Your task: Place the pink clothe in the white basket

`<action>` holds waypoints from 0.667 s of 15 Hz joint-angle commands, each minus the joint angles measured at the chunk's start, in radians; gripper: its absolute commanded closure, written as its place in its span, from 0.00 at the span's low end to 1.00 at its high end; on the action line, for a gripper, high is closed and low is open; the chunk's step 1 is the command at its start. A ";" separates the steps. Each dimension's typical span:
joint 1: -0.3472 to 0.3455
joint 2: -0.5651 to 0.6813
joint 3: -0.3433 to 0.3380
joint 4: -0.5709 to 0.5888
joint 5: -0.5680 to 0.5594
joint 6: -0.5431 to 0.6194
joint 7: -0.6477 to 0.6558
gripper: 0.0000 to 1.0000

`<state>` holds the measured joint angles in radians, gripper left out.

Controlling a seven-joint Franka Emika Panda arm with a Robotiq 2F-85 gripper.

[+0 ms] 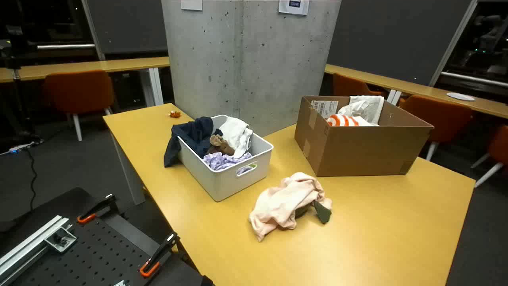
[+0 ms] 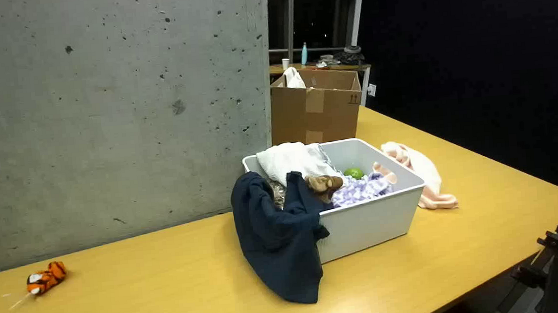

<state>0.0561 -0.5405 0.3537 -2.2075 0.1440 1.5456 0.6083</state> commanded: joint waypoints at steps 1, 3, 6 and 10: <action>0.019 0.005 -0.014 0.003 -0.007 0.000 0.008 0.00; 0.011 0.002 -0.016 -0.004 -0.017 0.014 0.011 0.00; -0.017 0.007 -0.045 -0.042 -0.081 0.107 -0.012 0.00; -0.083 0.103 -0.126 -0.041 -0.174 0.292 -0.027 0.00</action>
<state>0.0154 -0.5179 0.2864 -2.2654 0.0213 1.7234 0.6043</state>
